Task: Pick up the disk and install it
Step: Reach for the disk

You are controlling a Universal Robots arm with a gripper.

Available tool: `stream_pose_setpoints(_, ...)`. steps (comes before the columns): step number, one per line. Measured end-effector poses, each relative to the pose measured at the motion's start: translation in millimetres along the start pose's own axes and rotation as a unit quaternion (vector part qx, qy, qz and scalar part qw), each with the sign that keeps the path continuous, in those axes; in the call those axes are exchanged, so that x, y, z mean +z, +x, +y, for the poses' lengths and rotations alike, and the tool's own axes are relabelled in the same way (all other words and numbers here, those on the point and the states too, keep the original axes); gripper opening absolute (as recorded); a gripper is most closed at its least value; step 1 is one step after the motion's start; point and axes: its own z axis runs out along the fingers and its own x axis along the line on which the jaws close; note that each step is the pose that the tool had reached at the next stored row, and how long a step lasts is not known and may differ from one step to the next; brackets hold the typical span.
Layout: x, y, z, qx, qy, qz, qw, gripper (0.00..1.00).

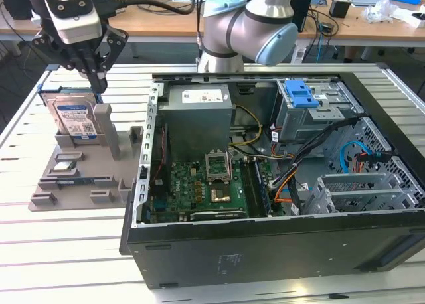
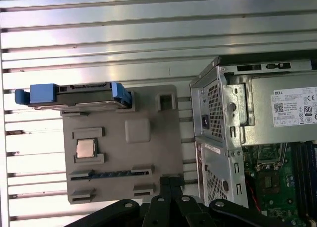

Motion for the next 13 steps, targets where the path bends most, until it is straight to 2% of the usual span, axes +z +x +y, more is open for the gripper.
stream_pose_setpoints(7,-0.1,9.4,-0.7,0.0,-0.0001,0.0,1.0,0.11)
stream_pose_setpoints(8,-0.2,11.8,-0.8,0.0,0.0,0.0,1.0,0.11)
stream_pose_setpoints(10,-0.2,21.6,-1.1,0.0,0.0,0.0,1.0,0.11)
stream_pose_setpoints(13,-0.3,26.2,-1.5,0.0,0.0,0.0,1.0,0.11)
